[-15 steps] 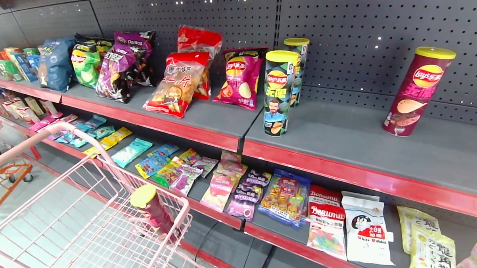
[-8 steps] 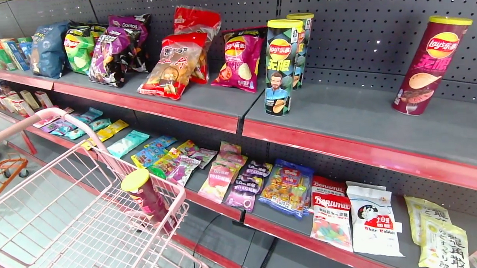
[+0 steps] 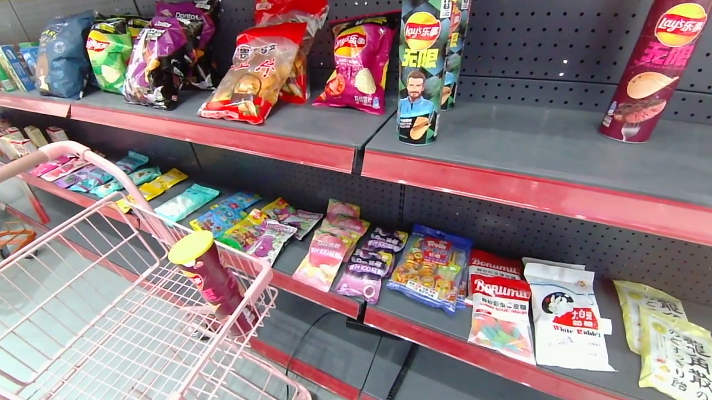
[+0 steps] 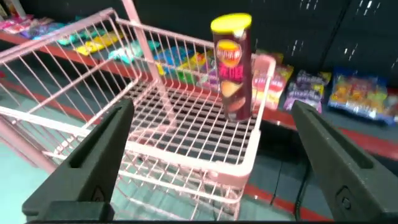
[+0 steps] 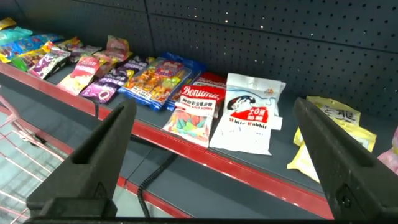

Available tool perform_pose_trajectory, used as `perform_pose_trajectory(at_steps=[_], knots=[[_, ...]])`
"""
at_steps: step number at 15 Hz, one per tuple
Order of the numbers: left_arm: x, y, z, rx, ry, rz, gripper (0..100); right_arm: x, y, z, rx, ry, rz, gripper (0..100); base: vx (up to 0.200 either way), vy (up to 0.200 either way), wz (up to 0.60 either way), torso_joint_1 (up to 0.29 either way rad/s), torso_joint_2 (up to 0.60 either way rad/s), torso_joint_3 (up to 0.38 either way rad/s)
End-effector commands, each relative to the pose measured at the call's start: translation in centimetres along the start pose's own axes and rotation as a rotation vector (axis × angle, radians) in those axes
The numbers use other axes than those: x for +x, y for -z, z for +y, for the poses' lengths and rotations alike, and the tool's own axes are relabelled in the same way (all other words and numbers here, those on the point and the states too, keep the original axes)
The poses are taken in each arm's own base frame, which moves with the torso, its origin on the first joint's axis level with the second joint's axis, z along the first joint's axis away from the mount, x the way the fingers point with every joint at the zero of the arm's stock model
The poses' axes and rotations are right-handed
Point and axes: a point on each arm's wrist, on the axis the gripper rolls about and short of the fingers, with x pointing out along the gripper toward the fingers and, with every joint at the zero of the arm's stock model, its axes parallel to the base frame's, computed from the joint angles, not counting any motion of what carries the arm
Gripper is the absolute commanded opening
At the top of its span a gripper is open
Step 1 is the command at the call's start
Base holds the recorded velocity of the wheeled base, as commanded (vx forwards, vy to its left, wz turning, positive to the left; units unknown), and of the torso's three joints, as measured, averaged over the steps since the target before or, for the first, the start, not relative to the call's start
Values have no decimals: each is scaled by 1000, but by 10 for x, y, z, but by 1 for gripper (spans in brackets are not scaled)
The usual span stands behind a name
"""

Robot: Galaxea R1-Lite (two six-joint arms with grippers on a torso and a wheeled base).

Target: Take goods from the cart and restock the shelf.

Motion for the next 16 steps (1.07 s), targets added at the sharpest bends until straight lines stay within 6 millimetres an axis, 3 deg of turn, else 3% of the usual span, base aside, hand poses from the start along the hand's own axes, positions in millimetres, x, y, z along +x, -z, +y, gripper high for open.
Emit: perform_pose_trajectory(at_steps=[1,2,3,4,5,7,11,16], knots=[[35,-125,-2,-189,1,-18,100,0,0,0,0,0,1,100,0,0,0,0,0,0],[65,-154,-4,-190,-8,23,100,0,0,0,0,0,1,100,0,0,0,0,0,0],[91,-159,-5,-175,-10,72,100,0,0,0,0,0,1,100,0,0,0,0,0,0],[110,-154,-6,-159,-2,111,100,0,0,0,0,0,1,100,0,0,0,0,0,0],[154,-129,-9,-150,23,218,100,0,0,0,0,6,1,100,0,0,0,0,0,0],[195,-99,-11,-158,95,302,100,0,0,0,0,6,1,100,0,0,0,0,0,0],[240,-45,-14,-172,139,439,100,0,0,0,0,8,1,100,0,0,0,0,0,0],[246,-9,-15,-136,207,530,100,0,0,0,0,8,1,100,0,0,0,0,0,0]])
